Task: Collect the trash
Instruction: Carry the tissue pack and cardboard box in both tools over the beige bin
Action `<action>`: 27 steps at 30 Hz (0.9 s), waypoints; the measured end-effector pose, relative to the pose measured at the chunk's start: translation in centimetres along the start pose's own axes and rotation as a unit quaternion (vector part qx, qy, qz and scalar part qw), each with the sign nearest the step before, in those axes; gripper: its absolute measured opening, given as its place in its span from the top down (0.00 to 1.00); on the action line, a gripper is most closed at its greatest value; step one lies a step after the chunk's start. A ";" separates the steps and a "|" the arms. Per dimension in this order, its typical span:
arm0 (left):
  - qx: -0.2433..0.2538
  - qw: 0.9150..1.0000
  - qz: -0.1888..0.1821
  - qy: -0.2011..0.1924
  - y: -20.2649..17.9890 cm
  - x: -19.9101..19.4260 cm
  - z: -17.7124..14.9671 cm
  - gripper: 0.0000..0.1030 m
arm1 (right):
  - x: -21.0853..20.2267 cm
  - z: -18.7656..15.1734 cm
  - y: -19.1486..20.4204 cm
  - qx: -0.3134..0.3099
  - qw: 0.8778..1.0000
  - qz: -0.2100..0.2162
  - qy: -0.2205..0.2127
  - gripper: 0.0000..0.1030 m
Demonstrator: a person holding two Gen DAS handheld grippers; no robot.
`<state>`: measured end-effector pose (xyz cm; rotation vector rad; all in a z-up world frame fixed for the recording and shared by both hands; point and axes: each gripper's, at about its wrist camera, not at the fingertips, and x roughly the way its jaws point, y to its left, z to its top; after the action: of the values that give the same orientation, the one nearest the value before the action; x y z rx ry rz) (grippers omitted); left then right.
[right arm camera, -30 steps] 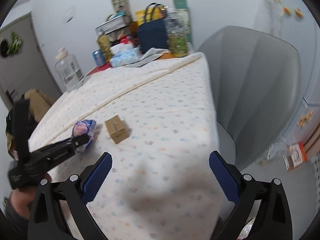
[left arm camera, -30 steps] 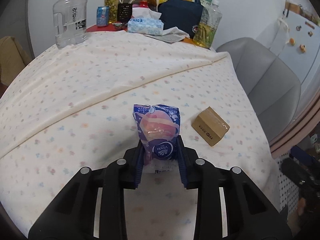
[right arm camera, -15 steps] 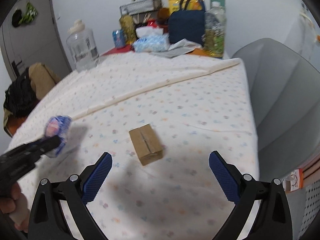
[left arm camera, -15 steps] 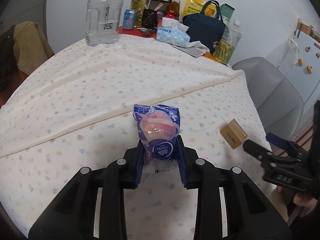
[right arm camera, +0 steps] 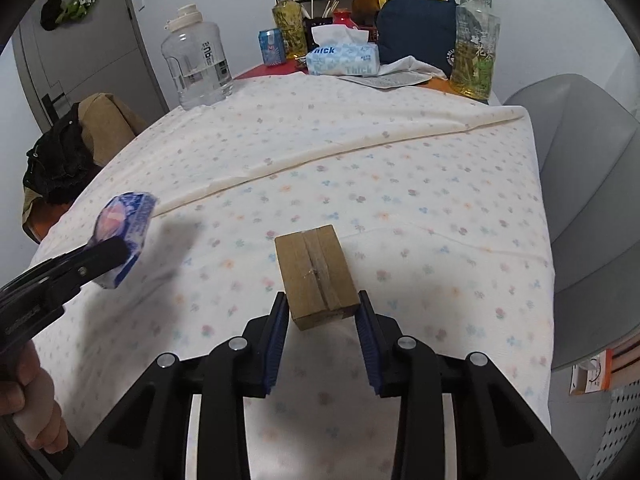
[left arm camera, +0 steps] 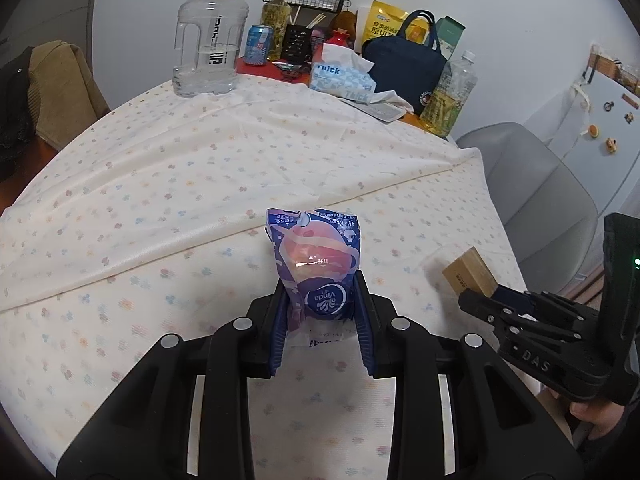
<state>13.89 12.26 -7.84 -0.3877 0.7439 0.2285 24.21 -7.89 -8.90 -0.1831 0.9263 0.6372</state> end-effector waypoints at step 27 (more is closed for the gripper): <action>0.129 0.979 -0.153 0.023 -16.4 -0.1 -2.6 0.71 | -13.5 -10.6 -9.8 0.118 0.987 -0.087 -0.064 0.66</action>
<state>17.76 -3.74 -5.26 -0.2557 0.7374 -0.1671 16.82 -25.90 -5.77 -0.0096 0.8433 0.3694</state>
